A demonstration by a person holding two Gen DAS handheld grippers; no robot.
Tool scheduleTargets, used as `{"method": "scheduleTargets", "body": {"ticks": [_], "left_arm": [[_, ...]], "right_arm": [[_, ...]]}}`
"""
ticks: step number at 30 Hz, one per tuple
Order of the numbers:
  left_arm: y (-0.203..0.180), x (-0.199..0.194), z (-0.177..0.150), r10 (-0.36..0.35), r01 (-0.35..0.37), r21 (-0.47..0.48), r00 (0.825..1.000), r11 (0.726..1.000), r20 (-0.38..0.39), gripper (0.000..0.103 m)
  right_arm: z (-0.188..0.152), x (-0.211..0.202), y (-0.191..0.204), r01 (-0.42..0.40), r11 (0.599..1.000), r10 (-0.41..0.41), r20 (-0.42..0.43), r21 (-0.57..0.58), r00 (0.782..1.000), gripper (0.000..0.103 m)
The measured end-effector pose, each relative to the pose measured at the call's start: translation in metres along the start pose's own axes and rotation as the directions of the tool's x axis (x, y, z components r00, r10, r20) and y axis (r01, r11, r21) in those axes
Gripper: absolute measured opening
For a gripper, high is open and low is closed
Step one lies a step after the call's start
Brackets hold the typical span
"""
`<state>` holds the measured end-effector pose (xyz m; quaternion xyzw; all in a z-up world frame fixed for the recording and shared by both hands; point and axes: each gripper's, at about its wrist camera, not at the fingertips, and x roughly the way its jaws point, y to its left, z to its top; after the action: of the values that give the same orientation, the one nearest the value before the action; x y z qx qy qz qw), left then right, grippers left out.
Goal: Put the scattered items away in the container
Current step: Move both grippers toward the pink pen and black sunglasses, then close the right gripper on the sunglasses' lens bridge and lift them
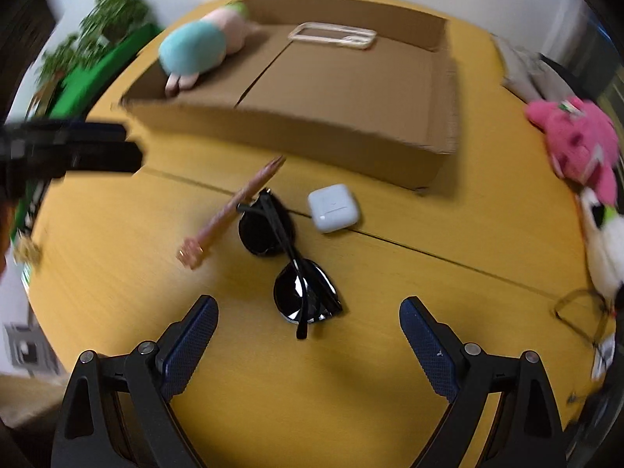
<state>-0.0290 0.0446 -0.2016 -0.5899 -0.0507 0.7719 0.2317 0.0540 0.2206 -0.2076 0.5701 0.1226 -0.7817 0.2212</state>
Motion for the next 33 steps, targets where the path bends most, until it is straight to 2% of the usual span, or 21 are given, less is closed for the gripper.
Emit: {"method": "scheduleTargets", "body": {"ticks": [4,8,11,12,14,17,18,22,24,26,28,30,33], "left_arm": [[0.004,0.037,0.013,-0.085,0.086,0.021,0.995,0.996,-0.052,0.080],[-0.001,0.066,0.020,-0.104,0.119,0.122,0.987,0.985,-0.120,0.079],[-0.009,0.076,0.024,-0.123,0.161,0.246,0.979,0.956,-0.160,0.080],[-0.013,0.079,0.024,-0.140,0.189,0.296,0.974,0.936,-0.178,0.080],[-0.026,0.084,0.023,-0.143,0.221,0.425,0.968,0.878,-0.207,0.080],[-0.041,0.092,0.018,-0.101,0.221,0.584,0.968,0.781,-0.231,0.080],[-0.046,0.095,0.014,-0.082,0.221,0.639,0.967,0.737,-0.241,0.080],[-0.064,0.110,-0.003,0.022,0.198,0.829,0.969,0.523,-0.245,0.080],[-0.070,0.115,-0.013,0.048,0.215,0.883,0.965,0.417,-0.258,0.080],[-0.073,0.121,-0.023,0.076,0.239,0.911,0.957,0.335,-0.279,0.080],[-0.073,0.128,-0.030,0.096,0.254,0.924,0.952,0.286,-0.291,0.080],[-0.071,0.132,-0.033,0.108,0.253,0.931,0.951,0.262,-0.289,0.079],[-0.070,0.136,-0.037,0.107,0.255,0.936,0.952,0.243,-0.287,0.078]], "right_arm": [[-0.002,0.040,0.012,-0.007,0.990,0.003,-0.023,-0.144,1.000,0.096],[-0.004,0.068,0.016,-0.028,0.964,0.019,-0.039,-0.263,0.999,0.096],[-0.009,0.078,0.013,-0.058,0.943,0.040,-0.060,-0.328,0.997,0.094],[-0.011,0.081,0.013,-0.065,0.933,0.045,-0.063,-0.353,0.997,0.093],[-0.016,0.084,0.011,-0.077,0.915,0.052,-0.072,-0.397,0.996,0.090],[-0.021,0.088,0.007,-0.084,0.896,0.060,-0.070,-0.436,0.996,0.089],[-0.022,0.088,0.007,-0.087,0.892,0.064,-0.065,-0.444,0.996,0.089],[-0.025,0.086,0.005,-0.106,0.861,0.089,-0.057,-0.497,0.994,0.087],[-0.026,0.085,0.002,-0.115,0.847,0.101,-0.055,-0.518,0.993,0.081],[-0.026,0.083,-0.001,-0.127,0.829,0.116,-0.054,-0.545,0.992,0.075],[-0.027,0.081,-0.006,-0.137,0.804,0.127,-0.059,-0.579,0.990,0.069],[-0.027,0.080,-0.008,-0.147,0.779,0.134,-0.068,-0.610,0.989,0.059],[-0.028,0.079,-0.012,-0.158,0.747,0.140,-0.080,-0.646,0.987,0.059]]}}
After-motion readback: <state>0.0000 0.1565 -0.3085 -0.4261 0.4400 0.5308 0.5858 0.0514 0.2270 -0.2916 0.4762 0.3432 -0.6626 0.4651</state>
